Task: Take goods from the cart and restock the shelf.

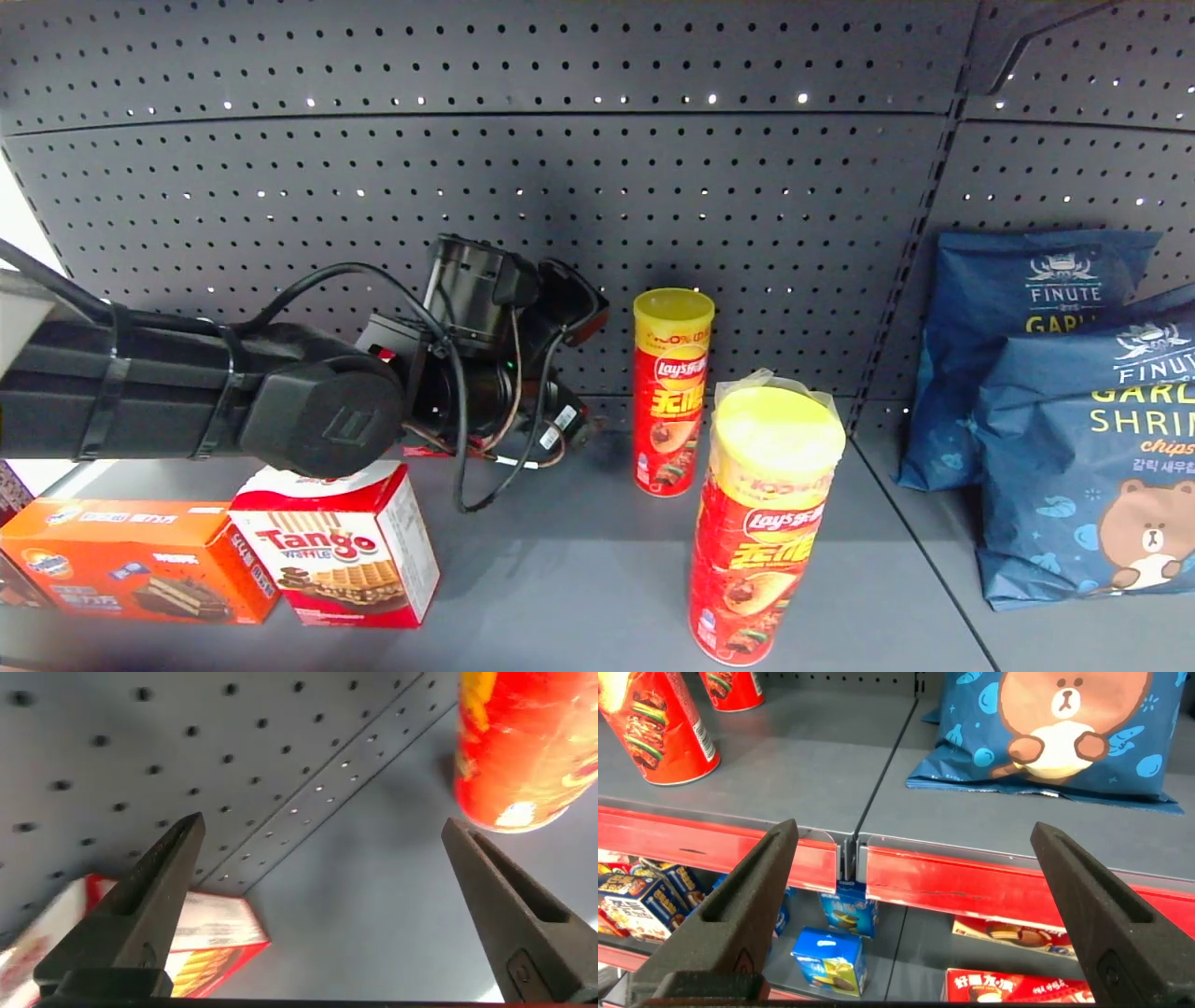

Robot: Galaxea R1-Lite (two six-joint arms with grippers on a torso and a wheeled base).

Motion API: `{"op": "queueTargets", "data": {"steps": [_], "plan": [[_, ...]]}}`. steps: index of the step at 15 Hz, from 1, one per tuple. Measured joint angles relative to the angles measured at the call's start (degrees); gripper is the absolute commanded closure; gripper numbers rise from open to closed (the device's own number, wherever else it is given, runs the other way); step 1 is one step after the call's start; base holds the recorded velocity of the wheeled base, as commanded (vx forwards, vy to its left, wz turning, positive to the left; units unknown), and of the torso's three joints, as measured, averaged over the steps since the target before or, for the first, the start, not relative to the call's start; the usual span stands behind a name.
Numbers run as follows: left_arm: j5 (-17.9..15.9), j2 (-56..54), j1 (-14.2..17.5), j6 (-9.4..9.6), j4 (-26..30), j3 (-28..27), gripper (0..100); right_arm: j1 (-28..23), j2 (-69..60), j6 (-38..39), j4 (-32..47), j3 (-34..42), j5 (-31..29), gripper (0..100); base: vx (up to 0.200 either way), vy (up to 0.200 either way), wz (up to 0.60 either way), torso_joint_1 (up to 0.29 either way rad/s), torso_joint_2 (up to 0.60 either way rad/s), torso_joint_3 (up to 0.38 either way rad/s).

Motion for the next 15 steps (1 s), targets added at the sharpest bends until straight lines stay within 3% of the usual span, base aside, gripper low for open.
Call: {"op": "queueTargets", "data": {"steps": [8, 15], "plan": [[1.02, 4.96, -1.63, -3.02, -0.13, -3.35, 0, 0.00, 0.00, 0.00, 0.02, 0.00, 0.00, 0, 0.000, 0.000, 0.00, 0.000, 0.00, 0.000], [1.07, 6.35, -2.02, -3.75, -0.13, -3.72, 0, 0.00, 0.00, 0.00, 0.02, 0.00, -0.02, 0, 0.000, 0.000, 0.00, 0.000, 0.00, 0.000]]}}
